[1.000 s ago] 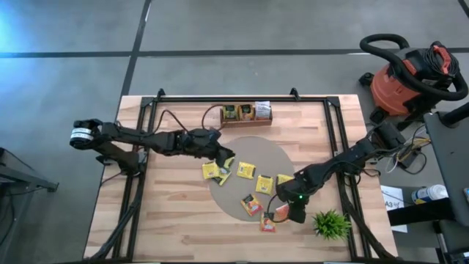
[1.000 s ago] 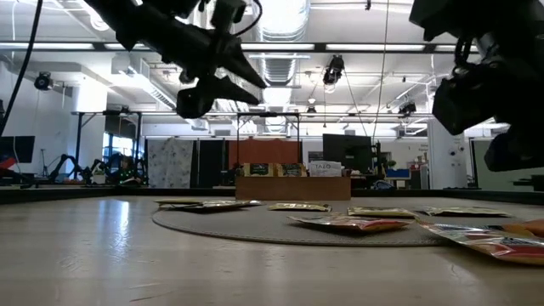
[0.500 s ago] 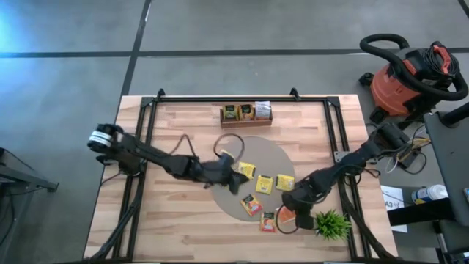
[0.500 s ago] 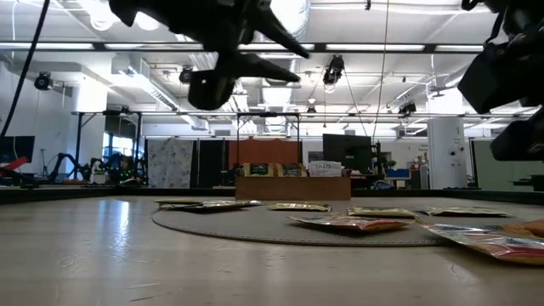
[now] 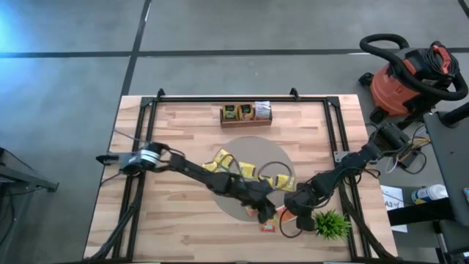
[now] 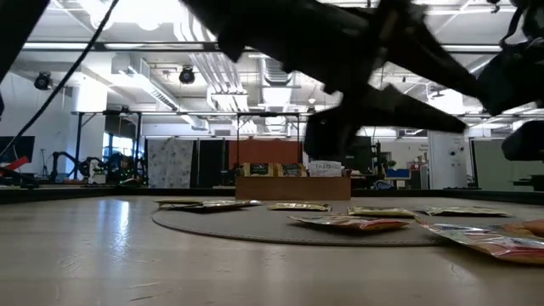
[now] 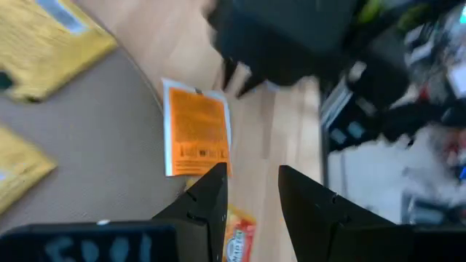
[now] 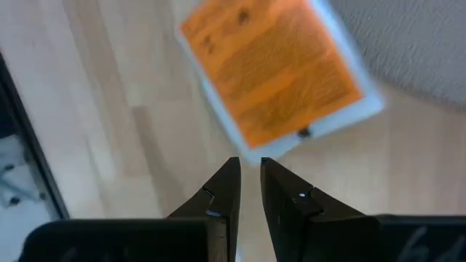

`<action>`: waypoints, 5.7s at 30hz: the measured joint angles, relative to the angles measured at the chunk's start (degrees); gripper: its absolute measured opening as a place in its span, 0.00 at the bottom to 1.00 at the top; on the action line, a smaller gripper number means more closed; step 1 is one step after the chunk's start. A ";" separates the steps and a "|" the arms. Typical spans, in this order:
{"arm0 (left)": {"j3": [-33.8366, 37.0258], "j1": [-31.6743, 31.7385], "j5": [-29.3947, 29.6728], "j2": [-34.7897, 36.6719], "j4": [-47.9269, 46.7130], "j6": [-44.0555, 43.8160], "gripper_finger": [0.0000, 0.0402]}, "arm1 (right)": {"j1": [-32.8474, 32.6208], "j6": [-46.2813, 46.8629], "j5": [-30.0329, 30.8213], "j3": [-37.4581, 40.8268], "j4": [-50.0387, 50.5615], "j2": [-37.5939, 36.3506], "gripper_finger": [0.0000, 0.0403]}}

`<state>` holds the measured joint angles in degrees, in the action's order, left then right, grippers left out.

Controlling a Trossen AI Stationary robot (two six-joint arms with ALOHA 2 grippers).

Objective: Pick & Place Tea
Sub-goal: Put the white tea bag into the right compartment of the wooden organizer

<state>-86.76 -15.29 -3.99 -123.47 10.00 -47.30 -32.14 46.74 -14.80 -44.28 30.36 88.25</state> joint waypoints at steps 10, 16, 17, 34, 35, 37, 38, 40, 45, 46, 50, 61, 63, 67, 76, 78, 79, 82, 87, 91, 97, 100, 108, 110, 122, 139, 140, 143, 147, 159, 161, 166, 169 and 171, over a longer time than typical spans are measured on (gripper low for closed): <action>-15.53 -0.09 -0.11 -10.13 -17.43 9.92 0.29 | 0.16 -6.10 4.81 4.93 -7.25 -0.15 0.13; -15.26 -0.03 3.31 -10.63 -17.17 9.75 0.29 | 0.14 -8.96 6.72 6.93 -9.96 -0.35 0.13; -15.20 -0.04 3.48 -10.63 -17.55 9.74 0.29 | 0.11 -9.92 8.26 6.98 -10.80 -0.39 0.13; -15.13 -0.04 3.65 -10.61 -17.98 8.30 0.29 | 0.53 -11.39 27.29 5.61 -13.30 -1.22 0.13; -15.13 -0.04 3.62 -10.61 -18.06 8.29 0.29 | 0.53 -10.33 26.49 5.61 -13.15 -1.93 0.13; -15.13 -0.05 3.56 -10.61 -18.08 7.96 0.29 | 0.53 -8.29 25.63 5.66 -12.81 -3.54 0.13; -15.13 -0.09 3.55 -10.53 -18.14 7.76 0.29 | 0.54 -7.04 25.63 5.84 -12.70 -4.49 0.13; -15.80 -0.38 3.73 -10.41 -19.04 7.43 0.29 | 0.61 -5.19 25.65 6.46 -12.27 -6.67 0.13; -18.48 -1.99 6.49 -9.50 -18.72 7.56 0.29 | 3.03 3.65 23.87 9.27 -10.55 -12.57 0.13; -18.60 -2.23 6.93 -9.47 -18.78 7.45 0.29 | 3.76 5.34 22.25 10.28 -10.52 -13.47 0.13; -17.08 -2.41 7.12 -9.58 -19.25 5.73 0.29 | 6.76 9.80 13.37 15.12 -13.02 -15.30 0.13; -9.90 -1.46 7.83 -9.58 -12.98 4.95 0.29 | 8.24 13.08 6.79 17.12 -25.41 -8.80 0.13; -9.46 -1.40 7.90 -9.58 -11.94 4.80 0.29 | 8.24 12.85 6.81 16.10 -25.60 -6.69 0.13; -9.44 -1.18 7.96 -9.58 -12.04 4.80 0.29 | 8.24 12.69 6.59 14.47 -25.51 -3.75 0.13; -7.45 -1.12 7.78 -9.45 -10.51 3.71 0.29 | 9.40 11.54 9.00 13.74 -27.18 -6.15 0.13; -7.14 -1.20 7.90 -9.45 -10.00 3.71 0.29 | 9.58 11.53 9.84 13.74 -28.12 -6.65 0.13; -7.04 -1.22 7.97 -9.45 -9.99 3.73 0.29 | 9.60 11.54 10.15 13.76 -28.70 -6.85 0.13; -7.04 -1.22 8.05 -9.45 -9.99 4.17 0.29 | 9.83 11.57 10.48 13.74 -32.02 -7.08 0.13; -6.91 -1.27 8.48 -9.49 -8.91 4.21 0.29 | 9.86 11.56 10.48 13.74 -33.08 -6.91 0.13; -6.89 -1.27 8.64 -9.56 -8.50 4.21 0.29 | 9.86 11.32 10.46 13.74 -33.02 -6.75 0.13; -6.86 -1.28 9.04 -9.56 -8.38 4.22 0.29 | 9.86 9.90 10.48 13.74 -32.89 -6.75 0.07; -7.54 -1.31 9.19 -9.49 -8.82 4.21 0.29 | 9.82 7.80 10.47 13.74 -32.82 -6.75 0.03; -9.00 -1.44 11.39 -7.13 -10.15 0.36 0.29 | 9.77 1.87 12.44 12.13 -29.19 -9.61 0.02; -8.97 -1.83 14.71 -4.56 -11.90 -1.62 0.29 | 9.77 -1.42 16.04 10.24 -24.53 -11.75 0.02; -1.29 -4.01 46.45 14.58 -15.98 -21.90 0.29 | 4.72 -36.34 71.43 -7.73 12.83 -17.09 0.02; 31.86 18.47 22.38 29.60 29.11 -33.61 0.29 | 16.57 -71.37 91.13 -9.35 9.78 -5.62 0.02; 32.20 18.97 21.57 29.42 29.01 -34.42 0.29 | 17.43 -71.49 91.07 -9.69 9.80 -5.06 0.02; 32.52 20.32 20.13 28.81 28.80 -34.60 0.29 | 19.54 -71.52 90.82 -11.40 9.56 -3.35 0.02; 32.01 22.25 17.74 28.80 28.91 -33.24 0.29 | 21.77 -73.18 86.73 -14.71 9.07 0.00 0.02; 32.06 25.63 13.23 28.69 26.00 -31.00 0.29 | 24.70 -73.68 86.83 -24.16 9.63 7.96 0.02; 32.09 25.81 13.20 28.69 26.24 -31.02 0.29 | 24.66 -74.14 86.80 -25.18 9.46 8.07 0.02; 32.15 26.85 13.07 28.69 26.42 -31.02 0.29 | 24.72 -74.66 86.55 -26.46 9.28 8.26 0.02; 32.13 27.70 12.99 28.69 26.44 -31.04 0.29 | 24.66 -75.67 86.52 -26.55 8.28 8.26 0.02; 32.13 28.30 12.62 28.69 26.58 -31.04 0.29 | 24.66 -75.94 86.50 -26.52 8.18 8.26 0.02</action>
<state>-54.63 13.01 8.63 -94.78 36.58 -78.35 -7.49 -29.20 71.70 -70.81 38.54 96.51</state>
